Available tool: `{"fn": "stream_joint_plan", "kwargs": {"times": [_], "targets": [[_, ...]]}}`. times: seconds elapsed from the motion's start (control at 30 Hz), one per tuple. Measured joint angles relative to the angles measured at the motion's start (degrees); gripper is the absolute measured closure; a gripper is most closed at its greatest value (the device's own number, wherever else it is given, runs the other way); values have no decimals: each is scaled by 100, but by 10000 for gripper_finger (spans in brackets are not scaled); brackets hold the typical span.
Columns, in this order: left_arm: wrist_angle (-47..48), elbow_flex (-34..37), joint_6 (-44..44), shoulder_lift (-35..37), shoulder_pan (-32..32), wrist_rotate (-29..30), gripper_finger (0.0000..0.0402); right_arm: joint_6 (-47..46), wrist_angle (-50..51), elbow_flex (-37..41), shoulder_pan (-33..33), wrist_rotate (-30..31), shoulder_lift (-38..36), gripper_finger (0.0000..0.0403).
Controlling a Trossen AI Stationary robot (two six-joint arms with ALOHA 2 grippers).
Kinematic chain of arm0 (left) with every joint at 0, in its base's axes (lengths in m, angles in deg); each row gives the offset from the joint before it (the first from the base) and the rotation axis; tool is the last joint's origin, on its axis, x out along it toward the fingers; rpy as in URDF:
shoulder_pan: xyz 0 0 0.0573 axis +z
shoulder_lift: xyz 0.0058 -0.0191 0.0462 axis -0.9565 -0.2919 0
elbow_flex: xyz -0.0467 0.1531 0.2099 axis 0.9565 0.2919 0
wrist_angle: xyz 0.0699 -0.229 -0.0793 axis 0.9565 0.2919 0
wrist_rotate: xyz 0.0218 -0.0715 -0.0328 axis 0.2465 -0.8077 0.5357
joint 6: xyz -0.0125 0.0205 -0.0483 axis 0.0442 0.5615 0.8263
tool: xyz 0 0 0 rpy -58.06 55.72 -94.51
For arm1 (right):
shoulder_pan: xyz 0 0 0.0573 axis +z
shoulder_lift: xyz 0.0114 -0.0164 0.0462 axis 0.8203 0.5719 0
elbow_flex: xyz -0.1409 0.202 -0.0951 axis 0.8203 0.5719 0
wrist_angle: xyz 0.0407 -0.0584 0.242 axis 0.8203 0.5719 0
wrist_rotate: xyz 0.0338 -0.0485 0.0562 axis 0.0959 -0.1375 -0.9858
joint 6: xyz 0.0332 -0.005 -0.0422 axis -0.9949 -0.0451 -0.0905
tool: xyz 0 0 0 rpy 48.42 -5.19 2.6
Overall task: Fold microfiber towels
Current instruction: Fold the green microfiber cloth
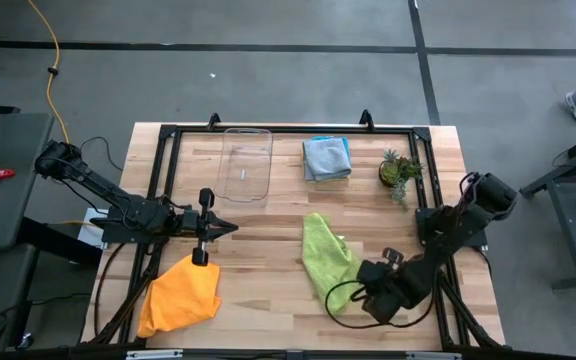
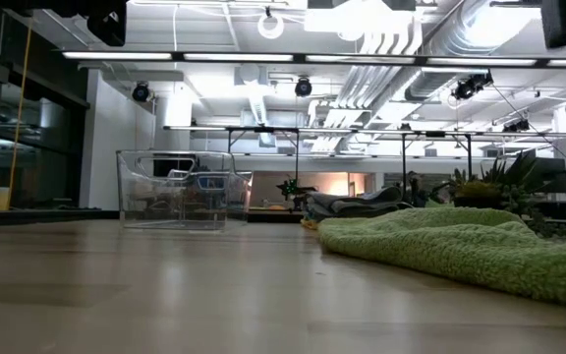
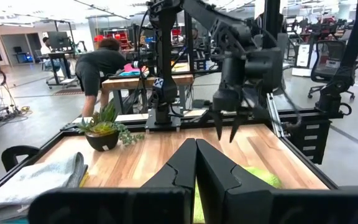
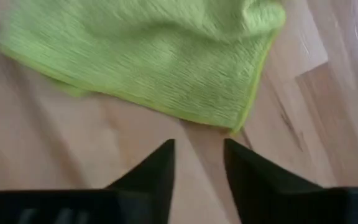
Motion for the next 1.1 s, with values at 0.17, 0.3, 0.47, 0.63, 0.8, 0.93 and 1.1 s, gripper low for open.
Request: {"fn": "stream_joint_plan", "kwargs": {"times": [0.17,0.3,0.47,0.63,0.8,0.93,1.1], "targets": [[-2,0,-15,0,1,0,402,407,-113,698,0,14,3,204],[-2,0,-17,0,1,2,402,837,-486,1199,-117,-4,3,178],[-2,0,-17,0,0,126,401,1424,-1170,1576,-331,-225,-54,182],[-4,0,-17,2,1,162,402,1735,-1269,1441,-436,-271,-39,204],[0,0,-16,0,1,172,402,1790,-1421,1330,-549,-378,-45,223],[-2,0,-17,0,1,177,402,1765,-1653,1334,-660,-464,-43,230],[1,0,-15,0,1,177,402,1801,-1751,1330,-799,-590,-42,243]]}}
